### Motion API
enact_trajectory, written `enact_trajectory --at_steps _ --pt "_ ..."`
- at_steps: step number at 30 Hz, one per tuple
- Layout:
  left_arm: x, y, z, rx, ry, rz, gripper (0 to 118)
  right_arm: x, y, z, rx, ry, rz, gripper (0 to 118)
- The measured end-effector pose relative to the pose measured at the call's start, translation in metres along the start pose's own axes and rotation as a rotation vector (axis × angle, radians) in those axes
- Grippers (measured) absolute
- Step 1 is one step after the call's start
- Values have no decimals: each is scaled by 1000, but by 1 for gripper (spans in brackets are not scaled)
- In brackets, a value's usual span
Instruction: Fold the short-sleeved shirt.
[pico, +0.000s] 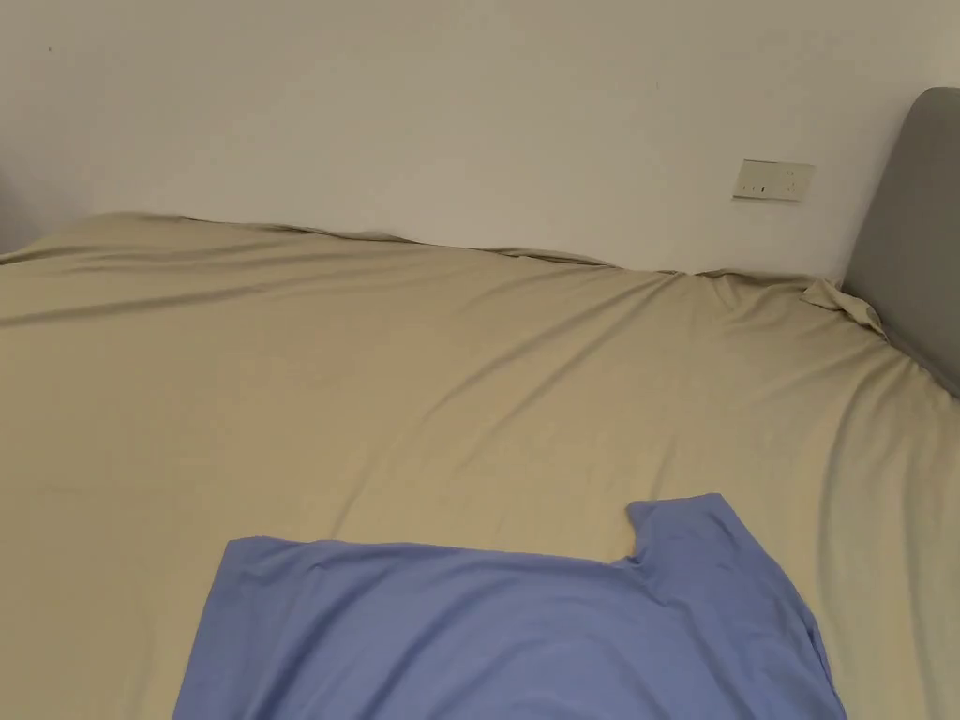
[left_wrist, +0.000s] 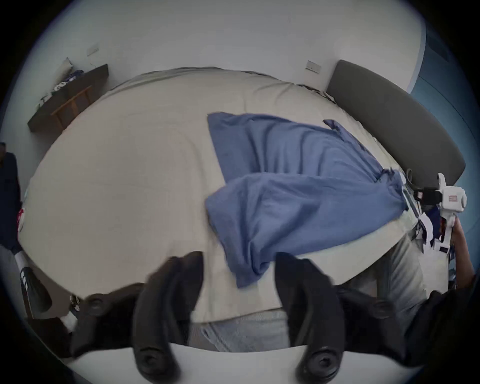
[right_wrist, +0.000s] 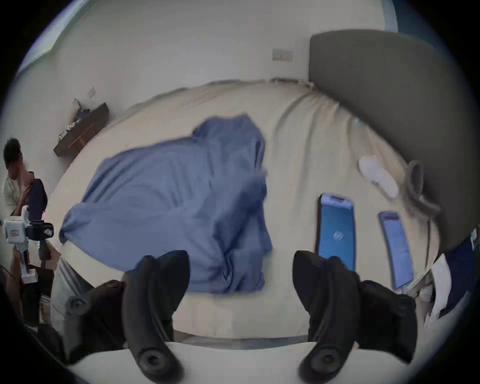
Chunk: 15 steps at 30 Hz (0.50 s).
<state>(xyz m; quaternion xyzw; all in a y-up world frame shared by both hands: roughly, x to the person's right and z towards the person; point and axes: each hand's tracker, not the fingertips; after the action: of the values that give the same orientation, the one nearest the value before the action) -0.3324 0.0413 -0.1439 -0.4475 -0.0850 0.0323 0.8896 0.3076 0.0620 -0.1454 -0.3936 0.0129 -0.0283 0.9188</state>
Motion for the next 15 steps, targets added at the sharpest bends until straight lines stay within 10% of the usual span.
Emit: enact_trajectory --at_steps 6,8,10,11,15 --pt "29 32 42 286 -10 125 75 -34 34 34 220 53 -8 89" --pt "46 43 45 393 -14 129 75 -49 43 31 235 13 3 67" --pt "61 54 41 461 -15 99 45 -59 49 23 243 -11 18 7" --pt "67 60 37 472 -2 72 5 -63 51 19 245 -19 25 6" --pt "84 94 4 412 15 39 0 -70 61 2 215 39 7 5"
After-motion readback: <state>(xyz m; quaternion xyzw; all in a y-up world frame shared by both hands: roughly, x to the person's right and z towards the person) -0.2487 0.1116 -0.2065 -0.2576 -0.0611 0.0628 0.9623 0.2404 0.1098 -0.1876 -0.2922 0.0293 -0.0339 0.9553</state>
